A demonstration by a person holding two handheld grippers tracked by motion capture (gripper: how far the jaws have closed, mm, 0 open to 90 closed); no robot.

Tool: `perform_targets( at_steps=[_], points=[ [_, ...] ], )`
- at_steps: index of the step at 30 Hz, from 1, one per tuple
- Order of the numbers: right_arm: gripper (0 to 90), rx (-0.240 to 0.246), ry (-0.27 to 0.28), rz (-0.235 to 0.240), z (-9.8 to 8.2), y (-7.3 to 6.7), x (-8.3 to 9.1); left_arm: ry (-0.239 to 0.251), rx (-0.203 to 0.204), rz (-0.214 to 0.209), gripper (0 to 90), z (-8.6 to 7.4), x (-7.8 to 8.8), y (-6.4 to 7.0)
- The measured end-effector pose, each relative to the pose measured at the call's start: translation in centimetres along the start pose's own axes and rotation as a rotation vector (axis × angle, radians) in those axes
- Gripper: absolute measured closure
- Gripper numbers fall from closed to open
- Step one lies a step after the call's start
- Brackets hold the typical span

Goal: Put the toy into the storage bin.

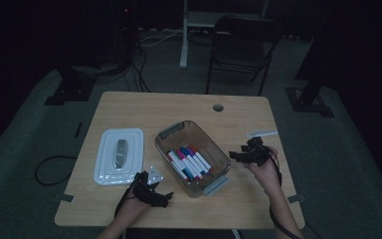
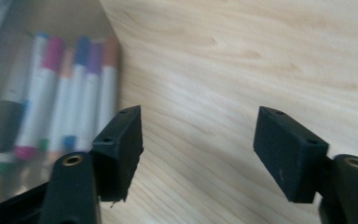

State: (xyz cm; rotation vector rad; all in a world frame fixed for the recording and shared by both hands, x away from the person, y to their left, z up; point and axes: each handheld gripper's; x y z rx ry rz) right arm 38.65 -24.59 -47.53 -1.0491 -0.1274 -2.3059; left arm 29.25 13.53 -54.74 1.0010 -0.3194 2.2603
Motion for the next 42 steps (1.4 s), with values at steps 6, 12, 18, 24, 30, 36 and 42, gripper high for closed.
perform_targets(
  at_steps=[6,12,18,24,30,36,42],
  points=[
    [28.0,-0.088,-0.025,-0.028,-2.4,1.0,-1.5,0.000,0.000,0.000,0.4,0.0,0.0,0.0],
    [25.3,-0.075,-0.022,-0.119,-4.4,1.4,-2.2,0.000,0.000,0.000,0.5,0.0,0.0,0.0],
    [13.0,-0.060,-0.018,-0.133,-6.1,1.7,-2.6,0.000,0.000,0.000,0.4,0.0,0.0,0.0],
    [12.5,-0.047,0.026,-0.202,-6.9,1.9,-2.6,0.000,0.000,0.000,0.5,0.0,0.0,0.0],
    [11.8,0.031,0.048,-0.246,-7.6,1.5,-2.8,0.000,0.000,0.000,0.5,0.0,0.0,0.0],
    [11.9,-0.013,0.052,-0.287,-7.9,1.4,-2.6,0.000,0.000,0.000,0.4,0.0,0.0,0.0],
    [11.9,-0.023,0.053,-0.295,-7.8,1.5,-2.6,-0.001,0.001,0.001,0.4,0.0,0.0,0.0]
  ],
)
Point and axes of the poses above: each handheld gripper's, and its own axes: x roughly backward along the jaws, z roughly out of its top, y roughly to its right, and after that the axes turned 4 degrees about x, right-handed
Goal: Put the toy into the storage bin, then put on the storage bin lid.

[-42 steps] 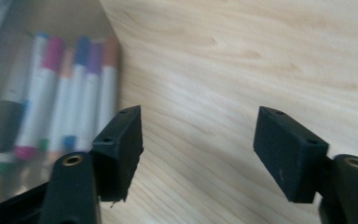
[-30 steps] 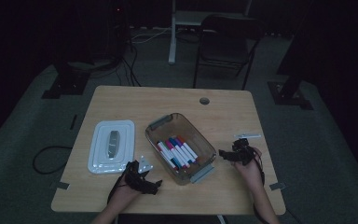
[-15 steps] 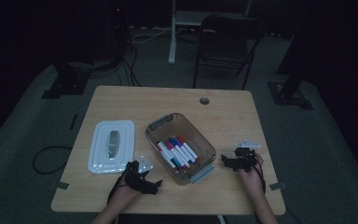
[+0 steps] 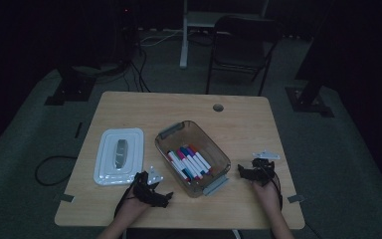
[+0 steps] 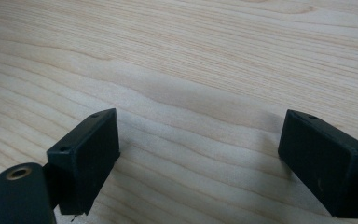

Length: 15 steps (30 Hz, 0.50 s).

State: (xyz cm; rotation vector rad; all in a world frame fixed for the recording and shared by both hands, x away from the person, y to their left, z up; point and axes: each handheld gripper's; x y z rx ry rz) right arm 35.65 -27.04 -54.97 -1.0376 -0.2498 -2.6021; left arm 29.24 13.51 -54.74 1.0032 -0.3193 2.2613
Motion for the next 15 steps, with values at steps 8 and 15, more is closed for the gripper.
perform_targets(
  at_steps=[8,15],
  points=[
    [11.8,0.020,0.002,0.019,0.01,-0.05,-0.01,0.001,0.006,0.005,0.5,-0.05,0.05,0.15],
    [11.8,0.022,0.003,0.020,0.01,-0.06,-0.01,-0.040,0.000,-0.010,0.4,0.24,0.56,0.38]
  ],
)
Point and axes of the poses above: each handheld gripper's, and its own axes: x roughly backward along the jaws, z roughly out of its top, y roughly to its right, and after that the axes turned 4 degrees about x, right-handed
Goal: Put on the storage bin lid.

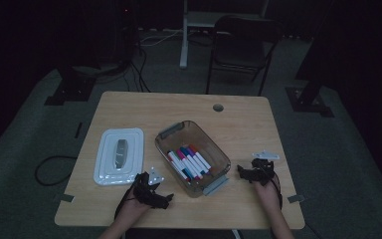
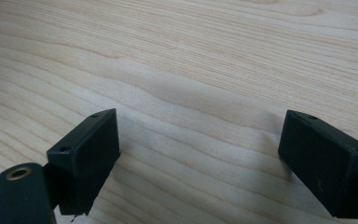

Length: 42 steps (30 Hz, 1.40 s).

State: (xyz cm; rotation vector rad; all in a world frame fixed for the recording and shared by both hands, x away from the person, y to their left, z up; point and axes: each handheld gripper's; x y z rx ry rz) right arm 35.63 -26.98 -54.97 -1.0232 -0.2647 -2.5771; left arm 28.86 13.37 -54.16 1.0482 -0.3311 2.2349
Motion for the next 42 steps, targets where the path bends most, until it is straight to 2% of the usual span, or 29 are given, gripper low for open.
perform_targets(
  at_steps=[2,4,9,13,20,22,24,27,31,34,39,41,42],
  points=[
    [11.9,0.000,0.000,0.000,0.0,0.0,0.0,0.005,-0.003,-0.010,0.4,0.1,0.4,0.0],
    [11.8,0.001,0.000,0.000,0.0,0.0,0.0,0.004,-0.015,0.005,0.5,0.3,0.8,0.0],
    [11.8,0.000,0.000,0.000,0.0,0.0,0.0,-0.001,0.016,0.027,0.5,0.3,1.5,-0.2],
    [11.9,0.000,0.000,0.000,0.0,0.0,0.0,-0.019,0.015,0.056,0.5,0.3,2.4,-0.5],
    [11.9,0.000,0.000,0.000,0.0,0.0,0.0,0.028,0.055,0.106,0.5,0.5,4.3,-1.7],
    [11.9,0.002,0.000,0.004,0.0,0.0,0.0,0.053,0.077,0.119,0.5,0.5,4.9,-2.4],
    [11.9,0.018,0.001,0.017,0.0,-0.1,0.0,0.080,0.095,0.150,0.5,0.5,5.7,-3.3],
    [11.9,0.019,0.000,0.018,0.0,-0.1,0.0,0.102,0.121,0.185,0.5,0.6,6.3,-4.6],
    [11.9,0.019,0.000,0.018,0.0,-0.1,0.0,0.130,0.136,0.240,0.5,0.7,6.8,-6.4],
    [11.9,0.020,0.000,0.018,0.0,-0.1,0.0,0.153,0.158,0.277,7.0,0.4,7.0,-7.6],
    [11.9,0.033,0.001,0.029,0.1,-0.2,-0.1,0.161,0.204,0.322,7.8,0.0,6.5,-9.6],
    [12.0,0.050,0.008,0.020,0.4,-0.3,0.0,0.165,0.227,0.339,15.4,-0.2,6.3,-10.4],
    [13.2,0.052,0.021,0.021,0.5,-0.4,0.1,0.162,0.235,0.337,15.5,-0.3,6.1,-10.8]
  ],
)
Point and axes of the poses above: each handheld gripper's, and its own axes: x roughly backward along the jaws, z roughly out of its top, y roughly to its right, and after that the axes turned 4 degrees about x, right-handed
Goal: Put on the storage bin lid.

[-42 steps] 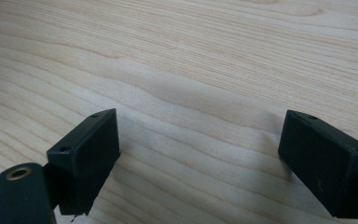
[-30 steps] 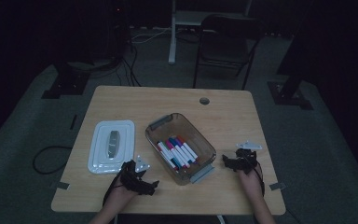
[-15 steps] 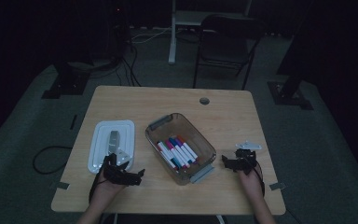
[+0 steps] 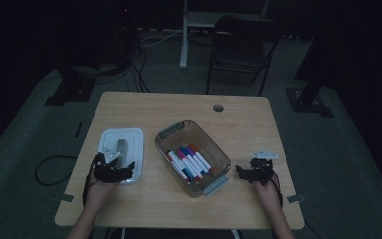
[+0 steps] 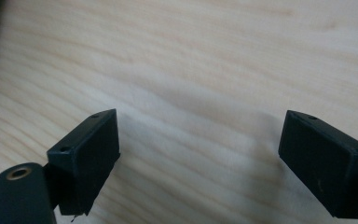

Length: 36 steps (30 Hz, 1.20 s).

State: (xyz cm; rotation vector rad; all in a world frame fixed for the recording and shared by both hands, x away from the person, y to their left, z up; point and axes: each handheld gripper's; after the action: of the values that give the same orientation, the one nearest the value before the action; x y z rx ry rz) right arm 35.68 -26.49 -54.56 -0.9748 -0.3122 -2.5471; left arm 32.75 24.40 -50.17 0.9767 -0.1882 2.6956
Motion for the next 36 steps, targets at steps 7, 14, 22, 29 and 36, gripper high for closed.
perform_targets(
  at_steps=[7,14,22,29,36],
  points=[
    [13.4,0.002,0.050,0.063,1.2,-1.1,0.1,-0.044,0.031,0.039,29.0,-0.3,-2.0,-1.1],
    [13.4,0.041,0.027,0.128,1.4,-2.7,-0.7,-0.068,0.029,0.073,47.5,-0.6,-3.3,-1.5],
    [13.1,0.047,0.028,0.193,1.5,-3.3,-0.9,-0.089,0.037,0.099,61.4,-0.3,-3.7,-1.6],
    [12.9,0.030,0.048,0.245,1.6,-3.5,-0.8,-0.082,0.091,0.091,67.5,-0.4,-3.6,-2.3],
    [14.9,0.026,0.054,0.270,1.7,-3.5,-0.8,-0.061,0.108,0.073,68.0,-0.9,-2.4,-2.6]
  ],
)
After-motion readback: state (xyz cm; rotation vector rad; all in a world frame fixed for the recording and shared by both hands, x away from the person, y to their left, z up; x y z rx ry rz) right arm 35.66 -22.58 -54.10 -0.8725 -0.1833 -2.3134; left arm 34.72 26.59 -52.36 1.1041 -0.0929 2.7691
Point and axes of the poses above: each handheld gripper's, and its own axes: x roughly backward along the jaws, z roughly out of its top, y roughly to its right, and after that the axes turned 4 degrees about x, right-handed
